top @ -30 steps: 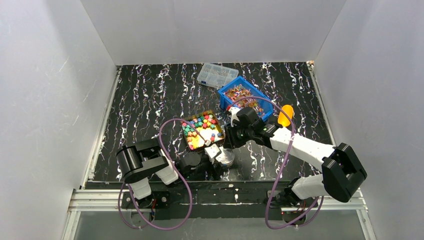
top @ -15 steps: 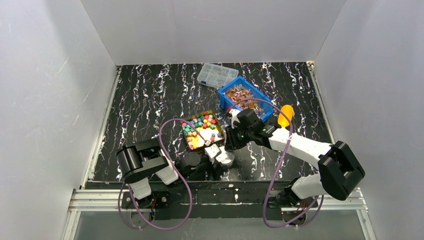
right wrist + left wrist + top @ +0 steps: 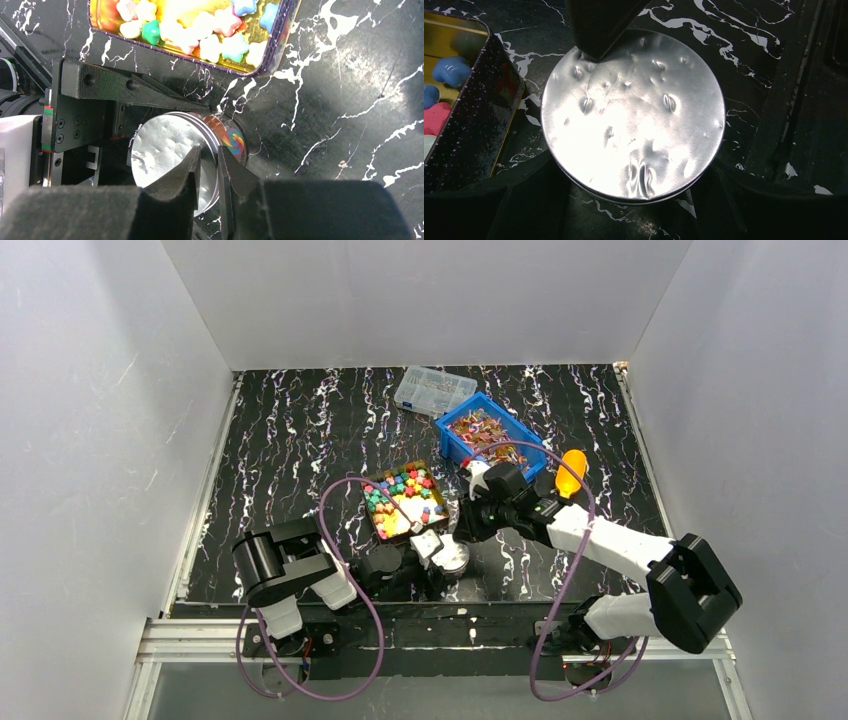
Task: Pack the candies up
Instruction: Screw the bottle lid onto the packing bottle.
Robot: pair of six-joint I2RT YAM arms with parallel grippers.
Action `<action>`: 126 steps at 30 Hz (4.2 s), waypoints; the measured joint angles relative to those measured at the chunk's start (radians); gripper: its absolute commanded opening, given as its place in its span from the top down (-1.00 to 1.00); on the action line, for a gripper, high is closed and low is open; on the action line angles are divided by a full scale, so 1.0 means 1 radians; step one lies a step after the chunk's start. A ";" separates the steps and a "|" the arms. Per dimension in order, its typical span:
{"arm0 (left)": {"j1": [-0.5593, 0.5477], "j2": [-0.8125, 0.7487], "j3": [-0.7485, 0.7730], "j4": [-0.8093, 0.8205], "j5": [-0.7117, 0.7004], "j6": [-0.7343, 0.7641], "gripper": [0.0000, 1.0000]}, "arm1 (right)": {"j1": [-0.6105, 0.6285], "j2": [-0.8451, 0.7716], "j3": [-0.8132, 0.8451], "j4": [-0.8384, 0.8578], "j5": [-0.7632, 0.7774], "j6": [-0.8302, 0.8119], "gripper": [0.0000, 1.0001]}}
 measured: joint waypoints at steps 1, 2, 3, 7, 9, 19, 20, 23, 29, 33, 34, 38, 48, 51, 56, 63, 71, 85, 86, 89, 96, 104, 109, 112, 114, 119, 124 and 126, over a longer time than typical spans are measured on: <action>-0.002 -0.002 0.000 -0.002 0.003 0.000 0.23 | 0.000 -0.011 -0.010 0.006 0.000 0.005 0.50; -0.004 -0.002 0.000 -0.004 0.007 0.000 0.23 | 0.000 -0.026 -0.025 0.013 0.001 0.013 0.50; -0.007 -0.003 0.001 -0.006 0.011 0.000 0.23 | 0.000 -0.041 -0.039 0.018 0.002 0.018 0.49; -0.011 -0.010 0.004 -0.020 0.018 -0.001 0.23 | 0.004 -0.122 -0.096 0.018 0.023 0.051 0.49; -0.011 -0.013 0.006 -0.028 0.018 -0.002 0.23 | 0.010 -0.165 -0.122 0.005 0.036 0.071 0.48; -0.011 -0.026 0.013 -0.057 0.017 -0.002 0.23 | 0.061 -0.307 -0.212 -0.018 0.070 0.201 0.48; -0.011 -0.027 0.013 -0.059 0.016 -0.001 0.23 | 0.071 -0.311 -0.214 -0.014 0.079 0.212 0.48; -0.011 -0.037 0.012 -0.071 0.003 0.001 0.23 | 0.128 -0.314 -0.216 -0.003 0.147 0.248 0.48; -0.010 -0.053 0.005 -0.087 -0.026 0.004 0.23 | 0.255 -0.280 -0.173 -0.028 0.323 0.288 0.48; -0.008 -0.055 0.004 -0.090 -0.035 -0.008 0.23 | 0.288 -0.261 -0.129 -0.091 0.357 0.303 0.47; -0.007 -0.054 0.007 -0.092 -0.044 -0.013 0.23 | 0.300 -0.260 -0.119 -0.108 0.331 0.312 0.45; -0.002 -0.053 0.017 -0.103 -0.065 -0.025 0.24 | 0.355 -0.244 -0.038 -0.184 0.289 0.312 0.31; 0.001 -0.055 0.017 -0.107 -0.076 -0.040 0.24 | 0.326 -0.129 0.185 -0.297 0.369 0.195 0.17; 0.007 -0.063 0.015 -0.115 -0.077 -0.040 0.24 | 0.269 -0.077 0.210 -0.301 0.362 0.147 0.19; 0.007 -0.079 0.012 -0.136 -0.075 -0.036 0.24 | 0.184 -0.005 0.224 -0.292 0.325 0.088 0.20; 0.007 -0.088 0.010 -0.151 -0.072 -0.026 0.25 | 0.117 0.069 0.221 -0.235 0.199 0.040 0.24; 0.007 -0.089 0.010 -0.153 -0.068 -0.019 0.26 | 0.072 0.089 0.201 -0.148 0.115 0.035 0.26; 0.007 -0.093 0.010 -0.160 -0.064 -0.013 0.26 | 0.042 0.111 0.122 -0.067 0.069 0.019 0.29; 0.007 -0.093 0.010 -0.160 -0.064 -0.013 0.26 | 0.040 0.111 0.119 -0.061 0.066 0.019 0.31; 0.007 -0.093 0.010 -0.160 -0.064 -0.012 0.26 | 0.039 0.107 0.112 -0.050 0.060 0.018 0.46; 0.007 -0.098 0.010 -0.169 -0.066 -0.005 0.25 | 0.032 0.073 0.078 -0.019 0.055 0.016 0.60; 0.006 -0.126 0.010 -0.209 -0.051 0.000 0.30 | 0.031 0.007 -0.010 0.062 0.053 0.043 0.69; 0.006 -0.137 0.010 -0.224 -0.030 0.002 0.34 | 0.034 -0.053 -0.078 0.111 0.063 0.081 0.69; 0.006 -0.140 0.011 -0.231 -0.021 0.004 0.36 | 0.048 -0.087 -0.110 0.132 0.089 0.108 0.70; 0.006 -0.141 0.014 -0.237 -0.018 0.003 0.36 | 0.063 -0.115 -0.132 0.143 0.116 0.129 0.70; 0.006 -0.147 0.022 -0.257 -0.019 0.003 0.36 | 0.090 -0.176 -0.179 0.155 0.174 0.182 0.70; 0.006 -0.154 0.029 -0.280 -0.020 0.004 0.35 | 0.148 -0.219 -0.212 0.174 0.263 0.235 0.69; 0.006 -0.157 0.032 -0.290 -0.020 0.004 0.35 | 0.174 -0.233 -0.223 0.177 0.308 0.256 0.69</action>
